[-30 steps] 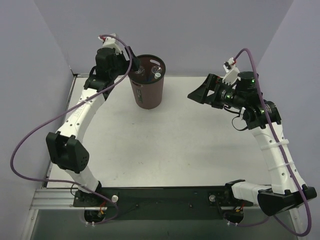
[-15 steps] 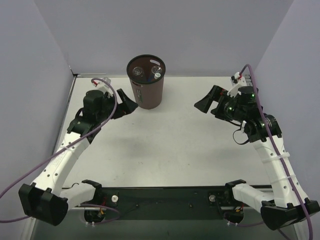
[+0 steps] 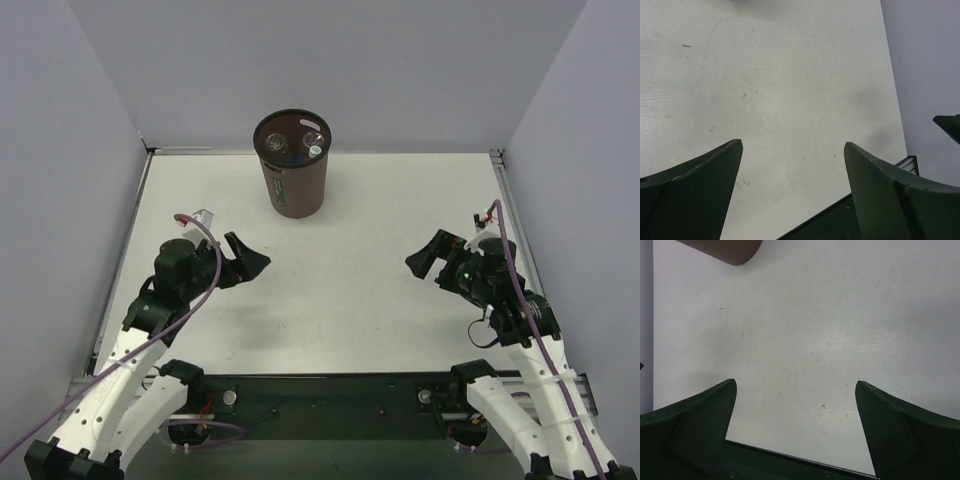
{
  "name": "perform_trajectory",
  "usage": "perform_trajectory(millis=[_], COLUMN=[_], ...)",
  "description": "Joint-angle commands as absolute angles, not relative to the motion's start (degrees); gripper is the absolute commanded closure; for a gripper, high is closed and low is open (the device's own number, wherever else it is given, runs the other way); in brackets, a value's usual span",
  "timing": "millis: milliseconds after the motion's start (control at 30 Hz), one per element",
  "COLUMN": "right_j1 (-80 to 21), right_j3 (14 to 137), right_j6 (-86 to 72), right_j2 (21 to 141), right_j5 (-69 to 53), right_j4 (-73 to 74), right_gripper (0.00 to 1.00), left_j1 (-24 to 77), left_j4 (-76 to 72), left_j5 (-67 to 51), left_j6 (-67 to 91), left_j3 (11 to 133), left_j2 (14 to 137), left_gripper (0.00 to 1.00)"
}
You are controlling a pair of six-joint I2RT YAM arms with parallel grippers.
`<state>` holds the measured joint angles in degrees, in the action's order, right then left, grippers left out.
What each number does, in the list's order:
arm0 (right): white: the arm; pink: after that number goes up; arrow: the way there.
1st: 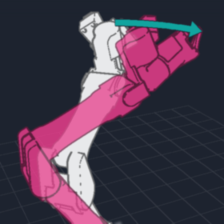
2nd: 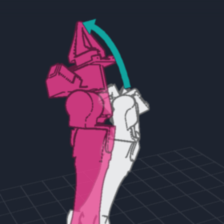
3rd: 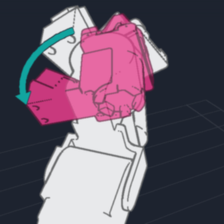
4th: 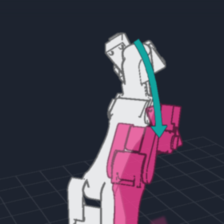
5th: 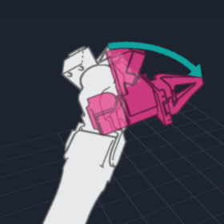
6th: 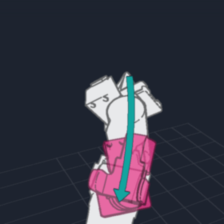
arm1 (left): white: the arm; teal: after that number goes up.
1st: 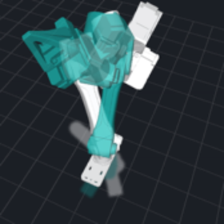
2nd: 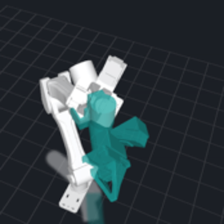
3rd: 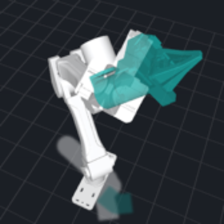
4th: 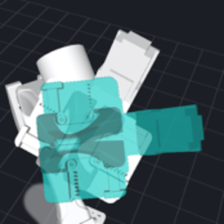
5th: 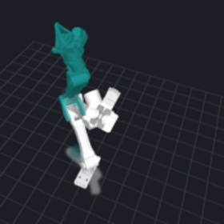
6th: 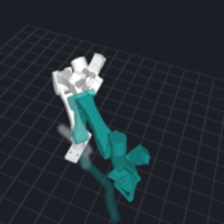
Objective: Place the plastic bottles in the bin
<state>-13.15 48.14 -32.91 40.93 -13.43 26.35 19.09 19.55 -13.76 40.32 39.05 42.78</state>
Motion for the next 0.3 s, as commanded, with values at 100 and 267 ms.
perform_trajectory(millis=[100, 267], right_j1=[-12.9, -12.9], right_j3=[44.7, 45.4], right_j6=[-30.3, -29.3], right_j2=[35.1, 35.0], right_j5=[-12.4, -13.6], right_j4=[23.3, 25.0], right_gripper=[0.00, 0.01], left_j1=[19.2, 19.2], left_j4=[20.8, 25.4], left_j5=[-13.4, -12.6], left_j6=[39.8, 41.0], left_j3=[39.1, 39.7], left_j2=[35.1, 30.4], left_gripper=[0.06, 0.06])
